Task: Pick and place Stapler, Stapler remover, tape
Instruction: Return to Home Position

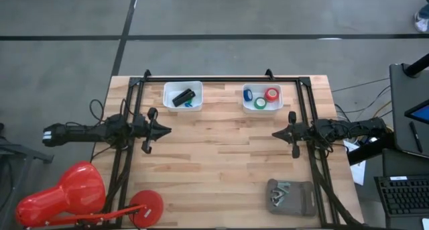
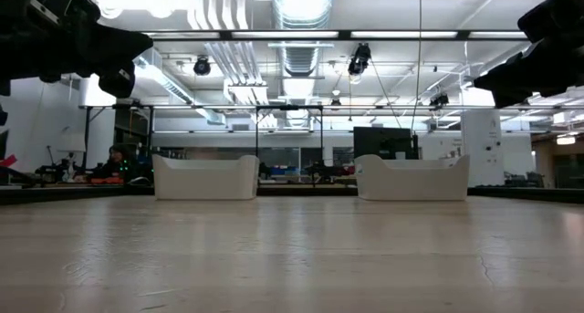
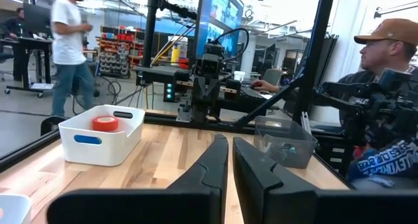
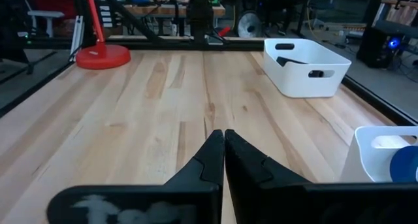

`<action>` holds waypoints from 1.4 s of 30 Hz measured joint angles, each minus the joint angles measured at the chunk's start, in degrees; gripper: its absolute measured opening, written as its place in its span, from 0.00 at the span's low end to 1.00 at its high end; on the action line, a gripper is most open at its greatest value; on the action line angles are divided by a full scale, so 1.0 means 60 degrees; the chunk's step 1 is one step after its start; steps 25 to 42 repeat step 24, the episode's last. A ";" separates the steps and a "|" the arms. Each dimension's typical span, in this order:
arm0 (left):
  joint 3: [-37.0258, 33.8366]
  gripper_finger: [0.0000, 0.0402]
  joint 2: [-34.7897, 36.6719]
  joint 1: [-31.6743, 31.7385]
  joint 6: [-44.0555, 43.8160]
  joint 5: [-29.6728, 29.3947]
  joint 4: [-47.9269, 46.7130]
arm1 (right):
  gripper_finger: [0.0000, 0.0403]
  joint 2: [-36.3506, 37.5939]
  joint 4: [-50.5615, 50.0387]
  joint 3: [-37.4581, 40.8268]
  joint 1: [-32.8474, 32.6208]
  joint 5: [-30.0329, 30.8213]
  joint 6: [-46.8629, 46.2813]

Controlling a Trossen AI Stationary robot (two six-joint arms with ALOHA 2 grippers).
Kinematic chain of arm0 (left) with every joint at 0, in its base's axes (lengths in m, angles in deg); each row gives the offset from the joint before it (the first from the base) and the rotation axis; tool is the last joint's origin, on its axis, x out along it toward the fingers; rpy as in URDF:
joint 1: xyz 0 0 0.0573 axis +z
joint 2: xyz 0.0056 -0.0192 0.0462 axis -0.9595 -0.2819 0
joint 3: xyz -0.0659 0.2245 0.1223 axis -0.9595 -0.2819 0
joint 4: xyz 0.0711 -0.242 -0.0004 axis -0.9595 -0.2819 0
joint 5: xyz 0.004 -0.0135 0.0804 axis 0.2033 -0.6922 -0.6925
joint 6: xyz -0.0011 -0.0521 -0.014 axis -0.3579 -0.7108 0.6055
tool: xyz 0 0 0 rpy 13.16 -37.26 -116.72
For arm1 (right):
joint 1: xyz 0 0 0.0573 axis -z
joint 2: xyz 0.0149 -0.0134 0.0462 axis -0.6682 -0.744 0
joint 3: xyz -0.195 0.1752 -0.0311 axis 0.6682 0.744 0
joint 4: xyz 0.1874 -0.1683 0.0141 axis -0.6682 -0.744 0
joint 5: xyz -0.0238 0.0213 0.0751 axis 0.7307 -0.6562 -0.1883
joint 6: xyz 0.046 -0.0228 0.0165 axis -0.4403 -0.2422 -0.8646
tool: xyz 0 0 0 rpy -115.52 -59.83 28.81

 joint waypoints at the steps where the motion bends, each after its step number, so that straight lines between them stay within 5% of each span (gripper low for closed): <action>1: 0.0000 0.06 0.0000 0.0000 0.0000 0.0000 0.0000 | 0.02 0.0000 0.0000 0.0000 0.0002 -0.0002 -0.0010; 42: 0.0000 0.07 0.0000 0.0000 0.0000 0.0000 0.0000 | 0.02 0.0000 0.0007 0.0000 0.0002 0.0000 -0.0016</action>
